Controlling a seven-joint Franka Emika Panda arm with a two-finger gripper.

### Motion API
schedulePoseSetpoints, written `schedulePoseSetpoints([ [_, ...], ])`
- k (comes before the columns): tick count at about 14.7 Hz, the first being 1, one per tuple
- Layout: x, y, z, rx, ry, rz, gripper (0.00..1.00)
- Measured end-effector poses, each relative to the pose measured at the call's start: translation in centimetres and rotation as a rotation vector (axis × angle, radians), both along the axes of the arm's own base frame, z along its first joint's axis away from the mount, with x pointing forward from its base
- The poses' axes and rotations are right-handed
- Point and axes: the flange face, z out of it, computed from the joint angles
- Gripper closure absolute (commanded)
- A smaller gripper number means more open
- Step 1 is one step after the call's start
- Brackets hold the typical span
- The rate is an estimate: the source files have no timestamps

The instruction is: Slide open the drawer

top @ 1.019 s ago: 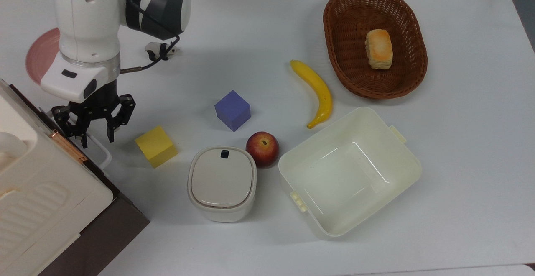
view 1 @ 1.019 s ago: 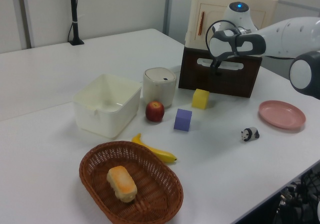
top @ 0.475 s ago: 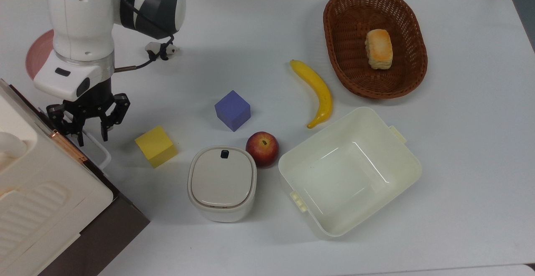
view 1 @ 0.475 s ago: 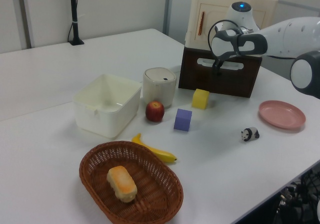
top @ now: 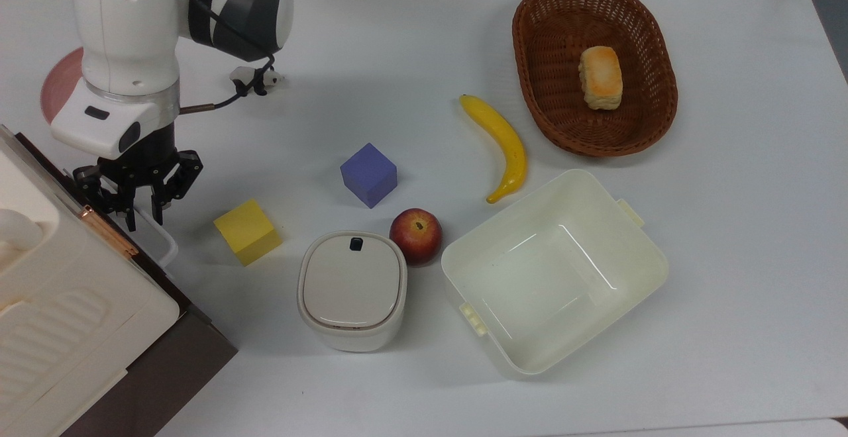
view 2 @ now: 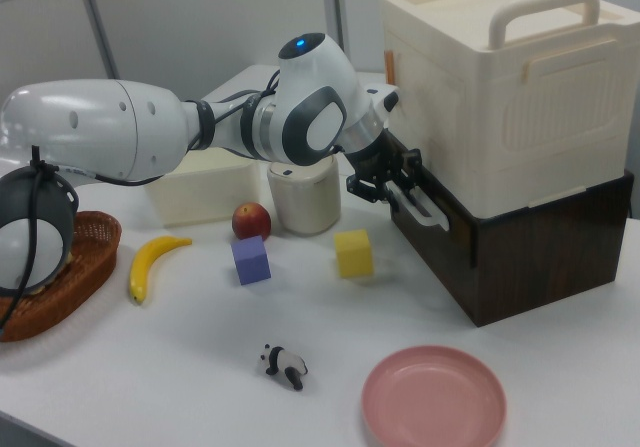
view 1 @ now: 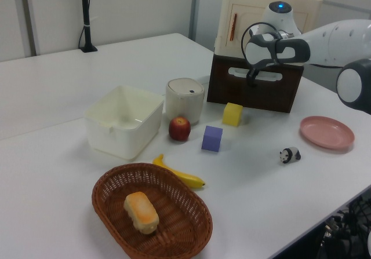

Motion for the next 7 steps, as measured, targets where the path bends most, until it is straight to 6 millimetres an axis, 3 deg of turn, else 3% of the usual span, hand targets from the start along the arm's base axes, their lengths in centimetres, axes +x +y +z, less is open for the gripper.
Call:
schedulePoseSetpoints([
  [3, 0.02, -0.02, 0.05, 0.000, -0.001, 0.000, 0.83],
  [7, 0.12, 0.03, -0.36, -0.003, 0.006, 0.011, 0.84],
])
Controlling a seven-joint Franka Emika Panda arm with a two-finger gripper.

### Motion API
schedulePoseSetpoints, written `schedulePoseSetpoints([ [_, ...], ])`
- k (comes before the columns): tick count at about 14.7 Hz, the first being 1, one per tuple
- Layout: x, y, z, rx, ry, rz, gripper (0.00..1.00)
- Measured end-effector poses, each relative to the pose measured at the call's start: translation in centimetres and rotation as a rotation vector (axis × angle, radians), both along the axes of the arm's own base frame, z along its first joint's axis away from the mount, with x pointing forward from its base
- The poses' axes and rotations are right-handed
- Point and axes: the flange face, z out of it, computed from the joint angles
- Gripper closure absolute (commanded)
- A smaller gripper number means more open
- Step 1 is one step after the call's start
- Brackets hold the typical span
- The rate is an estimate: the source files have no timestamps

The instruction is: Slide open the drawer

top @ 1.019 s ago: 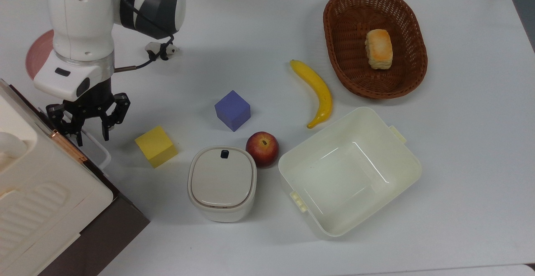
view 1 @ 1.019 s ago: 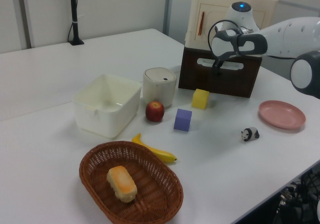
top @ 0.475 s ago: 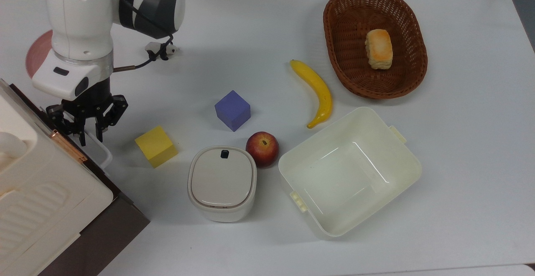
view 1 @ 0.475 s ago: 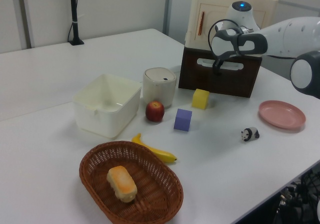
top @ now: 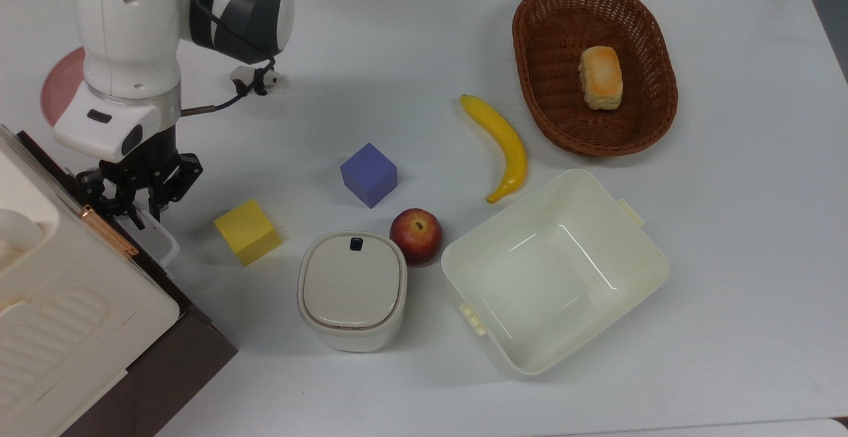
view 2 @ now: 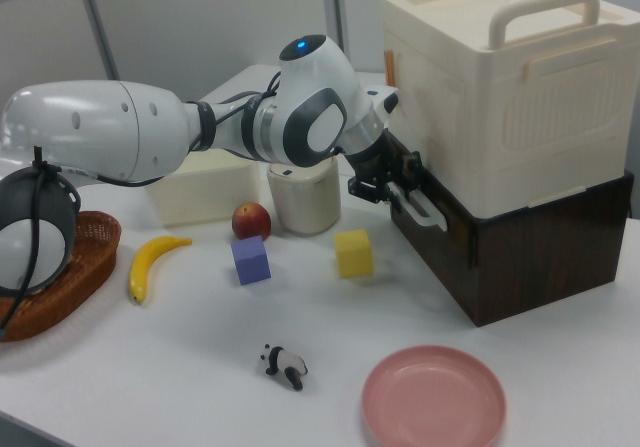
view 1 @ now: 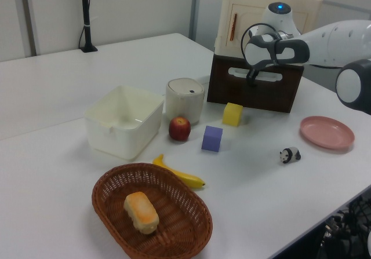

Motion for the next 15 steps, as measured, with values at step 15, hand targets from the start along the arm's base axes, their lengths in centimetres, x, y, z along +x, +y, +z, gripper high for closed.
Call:
schedulePoseSetpoints([
  [15, 0.03, 0.05, -0.06, -0.003, 0.003, 0.009, 0.89],
])
